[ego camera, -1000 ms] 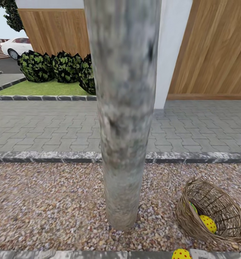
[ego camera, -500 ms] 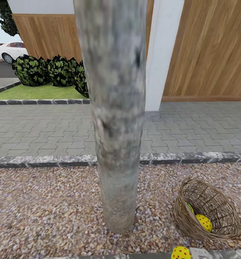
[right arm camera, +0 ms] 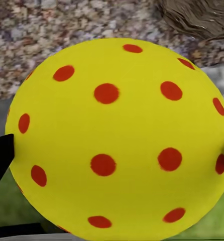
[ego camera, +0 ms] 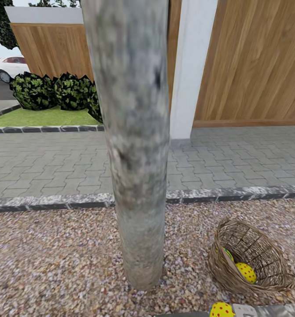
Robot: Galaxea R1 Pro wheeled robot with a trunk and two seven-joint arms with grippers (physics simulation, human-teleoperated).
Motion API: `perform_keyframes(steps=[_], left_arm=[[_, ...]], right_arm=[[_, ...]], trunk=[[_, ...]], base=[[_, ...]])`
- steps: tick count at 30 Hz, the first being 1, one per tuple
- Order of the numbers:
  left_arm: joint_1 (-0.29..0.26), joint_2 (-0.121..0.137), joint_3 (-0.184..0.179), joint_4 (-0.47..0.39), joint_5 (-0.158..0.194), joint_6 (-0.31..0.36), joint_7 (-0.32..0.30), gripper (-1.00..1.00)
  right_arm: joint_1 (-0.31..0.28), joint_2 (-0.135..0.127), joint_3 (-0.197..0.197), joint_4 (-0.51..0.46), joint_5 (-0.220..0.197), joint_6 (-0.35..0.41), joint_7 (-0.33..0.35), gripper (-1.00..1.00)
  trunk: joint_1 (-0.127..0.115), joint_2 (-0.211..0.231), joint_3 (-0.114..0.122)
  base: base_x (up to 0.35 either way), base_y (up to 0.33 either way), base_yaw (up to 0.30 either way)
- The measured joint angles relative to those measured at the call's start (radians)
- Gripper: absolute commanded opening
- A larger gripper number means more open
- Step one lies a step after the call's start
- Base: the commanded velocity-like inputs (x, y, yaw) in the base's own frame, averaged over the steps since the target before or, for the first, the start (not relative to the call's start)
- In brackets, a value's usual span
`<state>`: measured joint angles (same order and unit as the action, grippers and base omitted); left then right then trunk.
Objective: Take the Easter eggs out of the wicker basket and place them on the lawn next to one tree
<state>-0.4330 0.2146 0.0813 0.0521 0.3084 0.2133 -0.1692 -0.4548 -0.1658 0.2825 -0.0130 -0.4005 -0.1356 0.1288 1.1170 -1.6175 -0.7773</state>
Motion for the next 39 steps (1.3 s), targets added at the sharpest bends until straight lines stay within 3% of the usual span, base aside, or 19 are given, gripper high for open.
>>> perform_keyframes(steps=[22, 30, 34, 39], left_arm=[[0.0, -0.001, 0.0, 0.0, -0.003, -0.003, 0.0, 1.0], [0.0, -0.001, 0.0, -0.001, -0.003, -0.006, 0.0, 1.0], [0.0, 0.003, 0.0, -0.001, -0.004, -0.055, 0.0, 1.0], [0.0, 0.006, -0.001, -0.001, -0.004, -0.063, -0.001, 1.0]], right_arm=[[0.0, 0.001, 0.0, 0.004, 0.002, 0.001, 0.001, -1.0], [0.0, 0.015, 0.002, 0.004, 0.01, 0.002, 0.0, -1.0], [0.0, 0.016, 0.001, 0.004, 0.01, 0.002, 0.0, -1.0], [0.0, 0.016, 0.001, 0.005, 0.009, 0.002, 0.0, -1.0]], trunk=[[0.0, 0.0, 0.035], [0.0, 0.0, 0.046], [0.0, 0.0, 0.051], [0.0, 0.0, 0.057]], base=[[0.0, 0.0, -0.01], [0.0, 0.0, 0.185], [0.0, 0.0, 0.21], [0.0, 0.0, 0.211]])
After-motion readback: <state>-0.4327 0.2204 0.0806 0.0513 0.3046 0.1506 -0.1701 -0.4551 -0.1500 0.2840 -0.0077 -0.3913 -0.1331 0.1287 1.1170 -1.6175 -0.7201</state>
